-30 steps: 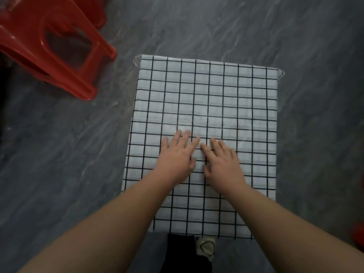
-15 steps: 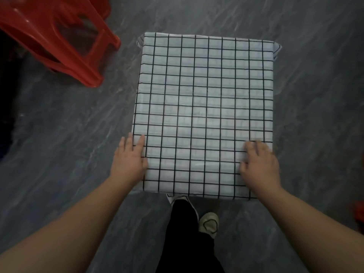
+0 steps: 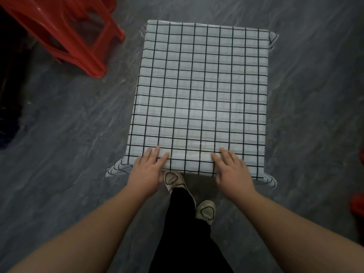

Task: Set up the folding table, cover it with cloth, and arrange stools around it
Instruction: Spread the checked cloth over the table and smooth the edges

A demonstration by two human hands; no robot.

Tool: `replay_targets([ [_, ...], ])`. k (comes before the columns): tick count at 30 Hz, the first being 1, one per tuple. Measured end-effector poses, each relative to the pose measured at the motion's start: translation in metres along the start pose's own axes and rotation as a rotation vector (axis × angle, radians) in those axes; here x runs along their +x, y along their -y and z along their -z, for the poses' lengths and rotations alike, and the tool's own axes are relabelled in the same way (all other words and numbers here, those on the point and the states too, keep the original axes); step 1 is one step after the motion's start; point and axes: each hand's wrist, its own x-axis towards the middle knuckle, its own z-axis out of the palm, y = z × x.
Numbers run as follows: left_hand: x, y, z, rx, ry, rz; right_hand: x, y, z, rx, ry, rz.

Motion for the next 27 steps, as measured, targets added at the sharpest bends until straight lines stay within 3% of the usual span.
replay_targets([
  [4, -0.034, 0.034, 0.01, 0.001, 0.148, 0.153, -0.029, -0.031, 0.022, -0.001, 0.125, -0.179],
  [8, -0.069, 0.041, 0.049, -0.078, 0.156, 0.266, -0.061, -0.032, 0.066, 0.075, 0.184, -0.312],
  [27, -0.306, -0.105, 0.36, -0.251, -0.429, 0.186, -0.305, 0.084, 0.354, 0.156, -0.373, 0.031],
])
